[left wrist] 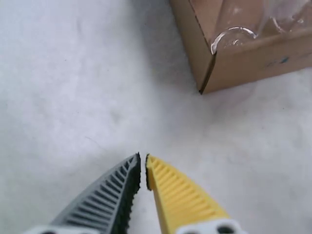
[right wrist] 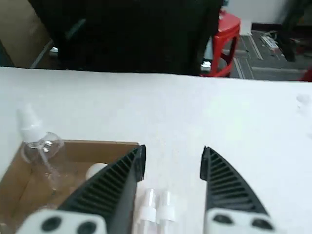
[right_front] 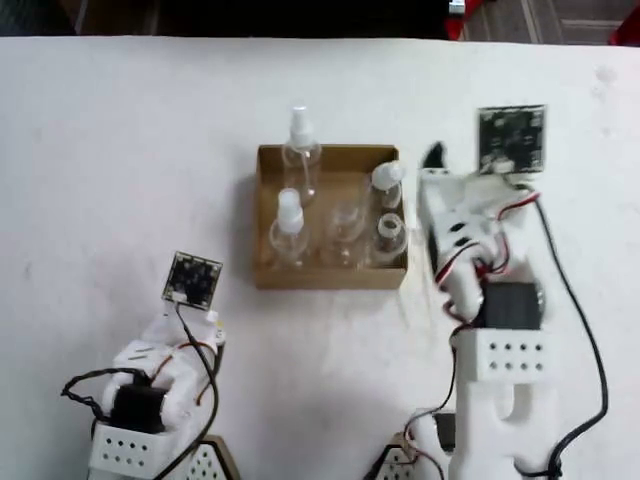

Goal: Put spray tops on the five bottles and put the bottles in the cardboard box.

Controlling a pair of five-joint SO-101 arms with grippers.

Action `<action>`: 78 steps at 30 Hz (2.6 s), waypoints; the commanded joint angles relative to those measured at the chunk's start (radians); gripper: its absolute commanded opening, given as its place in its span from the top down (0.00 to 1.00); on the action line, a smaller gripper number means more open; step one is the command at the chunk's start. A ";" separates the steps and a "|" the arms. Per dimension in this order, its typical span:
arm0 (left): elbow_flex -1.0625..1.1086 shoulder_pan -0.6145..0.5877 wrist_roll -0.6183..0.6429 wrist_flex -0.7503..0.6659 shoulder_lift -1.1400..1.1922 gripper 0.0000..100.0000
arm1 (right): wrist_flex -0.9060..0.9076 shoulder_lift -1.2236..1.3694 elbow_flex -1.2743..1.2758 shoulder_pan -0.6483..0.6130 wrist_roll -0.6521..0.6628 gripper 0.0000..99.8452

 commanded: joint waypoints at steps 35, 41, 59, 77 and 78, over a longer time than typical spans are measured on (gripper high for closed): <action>0.002 -0.002 -0.011 0.006 -0.007 0.98 | 0.664 1.560 -1.344 0.073 0.006 0.84; 0.002 -0.002 -0.011 0.006 -0.007 0.98 | 0.659 1.643 -1.350 0.048 0.006 0.84; 0.002 -0.002 -0.011 0.005 -0.007 0.98 | 0.842 1.552 -1.376 0.008 0.015 0.84; 0.002 -0.002 -0.011 0.005 -0.007 0.98 | 0.777 1.682 -1.502 0.128 0.015 0.91; 0.002 -0.002 -0.011 0.005 -0.007 0.98 | 0.777 1.684 -1.519 0.139 0.015 0.93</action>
